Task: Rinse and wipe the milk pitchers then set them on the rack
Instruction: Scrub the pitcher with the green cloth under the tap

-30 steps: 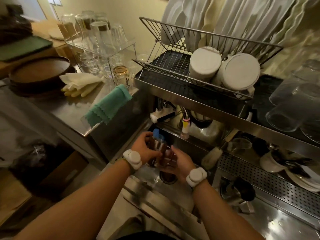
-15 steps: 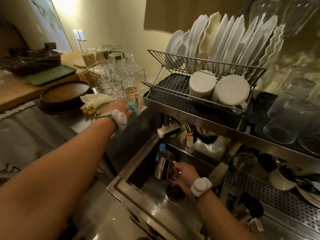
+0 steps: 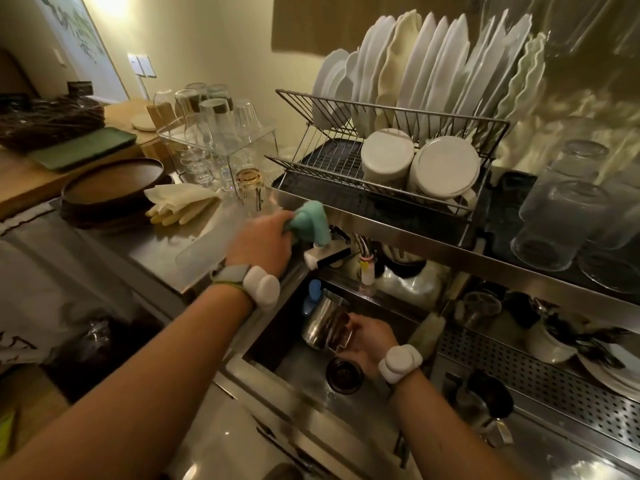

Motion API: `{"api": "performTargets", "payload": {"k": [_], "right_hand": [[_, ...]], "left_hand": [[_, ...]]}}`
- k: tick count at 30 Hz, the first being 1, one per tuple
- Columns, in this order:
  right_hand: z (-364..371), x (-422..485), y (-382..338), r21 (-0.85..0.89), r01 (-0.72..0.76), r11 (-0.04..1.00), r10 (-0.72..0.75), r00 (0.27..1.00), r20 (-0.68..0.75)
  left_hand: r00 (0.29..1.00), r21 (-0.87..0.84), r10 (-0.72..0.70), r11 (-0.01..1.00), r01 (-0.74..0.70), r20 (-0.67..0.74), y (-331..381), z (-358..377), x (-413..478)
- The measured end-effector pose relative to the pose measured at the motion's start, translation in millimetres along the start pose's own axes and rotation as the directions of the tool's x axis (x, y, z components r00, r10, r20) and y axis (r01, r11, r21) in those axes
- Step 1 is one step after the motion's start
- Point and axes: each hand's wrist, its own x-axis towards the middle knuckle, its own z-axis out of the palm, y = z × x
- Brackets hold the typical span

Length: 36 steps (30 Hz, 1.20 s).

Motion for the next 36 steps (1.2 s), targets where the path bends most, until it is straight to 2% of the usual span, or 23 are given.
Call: {"api": "performTargets", "payload": {"k": [2,4,7,12,19,22,24,27,29,31,33,36], "right_hand": [[2,-2,2,0.065,0.010,0.998,-0.009,1.000,-0.019],[-2,-4,2,0.063,0.029,0.998,-0.026,0.998,-0.055],[-22,-4,4,0.033,0.065,0.997,-0.060,0.989,-0.134],[-40,-9,12,0.117,0.084,0.990,-0.075,0.994,-0.083],[-60,-10,15,0.047,0.150,0.988,-0.148,0.989,-0.030],[-71,-7,17,0.046,0.150,0.988,-0.149,0.988,-0.032],[-74,-5,18,0.047,0.133,0.990,-0.132,0.991,-0.033],[-74,-6,17,0.077,0.122,0.989,-0.119,0.992,-0.047],[-73,-4,17,0.069,0.117,0.991,-0.114,0.992,-0.044],[-71,-6,16,0.042,0.109,0.993,-0.107,0.993,-0.042],[-69,-7,15,0.030,0.115,0.993,-0.114,0.993,-0.036],[-70,-7,15,0.027,0.120,0.992,-0.118,0.991,-0.068]], "left_hand": [[0.978,-0.056,-0.006,0.998,0.018,0.209,18,37,-35],[0.912,-0.111,0.000,0.993,0.049,0.410,28,72,-75],[0.854,-0.213,0.014,0.970,0.114,0.520,28,106,-117],[0.892,-0.326,-0.026,0.926,0.192,0.452,41,130,-134],[0.889,-0.379,-0.096,0.880,0.285,0.447,29,155,-101],[0.907,-0.346,-0.057,0.913,0.217,0.418,26,156,-102],[0.906,-0.448,0.042,0.878,0.167,0.421,29,151,-109],[0.897,-0.514,0.092,0.842,0.161,0.432,39,142,-125],[0.917,-0.476,0.093,0.872,0.112,0.387,44,141,-130],[0.924,-0.425,0.036,0.894,0.141,0.381,44,143,-124],[0.907,-0.488,-0.081,0.821,0.296,0.413,40,144,-114],[0.847,-0.623,-0.304,0.577,0.528,0.436,27,148,-102]]}}
